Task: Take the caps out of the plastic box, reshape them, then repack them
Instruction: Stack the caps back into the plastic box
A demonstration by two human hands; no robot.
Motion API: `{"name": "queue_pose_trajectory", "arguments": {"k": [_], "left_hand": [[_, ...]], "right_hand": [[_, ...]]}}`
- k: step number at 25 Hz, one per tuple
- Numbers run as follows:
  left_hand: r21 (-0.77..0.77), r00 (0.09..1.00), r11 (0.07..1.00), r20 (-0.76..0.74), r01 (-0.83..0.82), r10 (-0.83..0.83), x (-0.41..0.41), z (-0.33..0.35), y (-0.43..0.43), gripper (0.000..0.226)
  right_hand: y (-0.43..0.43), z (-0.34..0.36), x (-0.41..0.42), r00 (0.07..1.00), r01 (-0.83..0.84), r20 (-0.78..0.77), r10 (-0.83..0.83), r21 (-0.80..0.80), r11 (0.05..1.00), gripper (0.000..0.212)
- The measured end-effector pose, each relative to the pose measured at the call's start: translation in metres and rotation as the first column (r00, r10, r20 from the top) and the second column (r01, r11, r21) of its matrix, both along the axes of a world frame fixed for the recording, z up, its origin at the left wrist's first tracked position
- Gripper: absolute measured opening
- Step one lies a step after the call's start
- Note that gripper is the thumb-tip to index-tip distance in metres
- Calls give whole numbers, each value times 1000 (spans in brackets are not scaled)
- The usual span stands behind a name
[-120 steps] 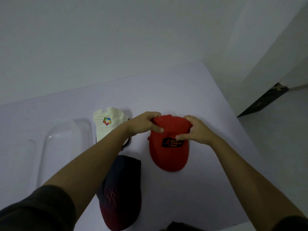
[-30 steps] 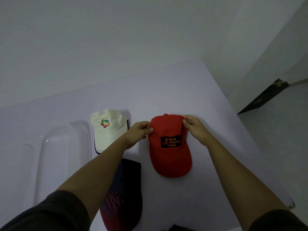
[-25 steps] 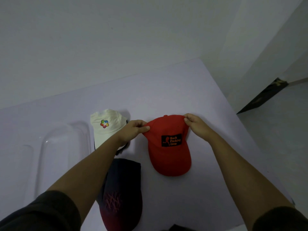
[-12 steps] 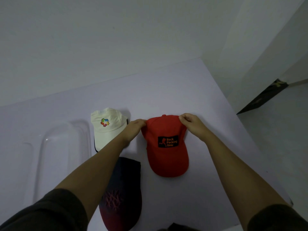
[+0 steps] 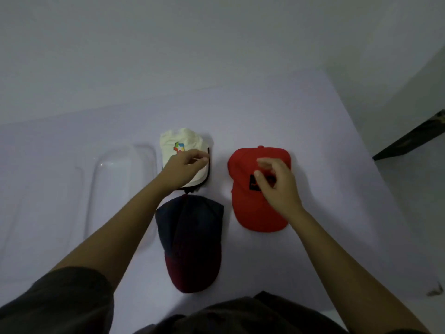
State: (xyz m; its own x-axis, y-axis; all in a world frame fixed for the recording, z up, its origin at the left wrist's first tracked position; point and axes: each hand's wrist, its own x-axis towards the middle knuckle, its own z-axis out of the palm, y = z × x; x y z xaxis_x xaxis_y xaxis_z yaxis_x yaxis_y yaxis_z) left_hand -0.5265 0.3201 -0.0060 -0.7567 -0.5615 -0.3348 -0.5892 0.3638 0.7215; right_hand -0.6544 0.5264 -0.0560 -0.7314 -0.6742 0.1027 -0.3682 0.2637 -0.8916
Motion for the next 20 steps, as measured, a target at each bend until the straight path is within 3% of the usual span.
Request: {"name": "queue_pose_trajectory", "arguments": {"k": [2,4,6,7,9,10,12,15,17,20], "left_hand": [[117,993,992,116,-38,25,42,1,-5,43],[230,960,973,269,14,-78,80,2,-9,69],[277,917,958,356,79,-178,96,-1,-11,83],[284,907,954,371,91,-197,98,-2,-12,85],[305,900,946,373,109,-224,95,-5,-11,71],[329,908,936,343,123,-240,94,-6,-12,53],[425,944,899,242,106,-225,97,-7,-13,21],[591,985,806,108,43,-132,106,-2,-17,20],[615,995,788,48,37,-84,108,8,-18,21],[547,997,834,-7,72,-82,112,35,-24,24]], "right_hand": [[0,1,43,973,-165,171,153,59,985,38],[-2,-6,79,899,-345,349,266,186,920,72],[-6,-15,99,794,-423,563,230,240,874,103],[-10,-19,104,729,-403,664,167,218,889,108],[-17,-26,107,617,-328,782,85,157,932,104],[-20,-28,108,594,-319,799,92,129,939,97],[-22,-30,110,592,-314,797,121,90,945,64],[-17,-25,115,627,-284,762,161,31,958,26],[-15,-21,119,621,-202,765,170,-53,978,25],[-27,-7,130,543,1,831,118,-141,990,43]]}}
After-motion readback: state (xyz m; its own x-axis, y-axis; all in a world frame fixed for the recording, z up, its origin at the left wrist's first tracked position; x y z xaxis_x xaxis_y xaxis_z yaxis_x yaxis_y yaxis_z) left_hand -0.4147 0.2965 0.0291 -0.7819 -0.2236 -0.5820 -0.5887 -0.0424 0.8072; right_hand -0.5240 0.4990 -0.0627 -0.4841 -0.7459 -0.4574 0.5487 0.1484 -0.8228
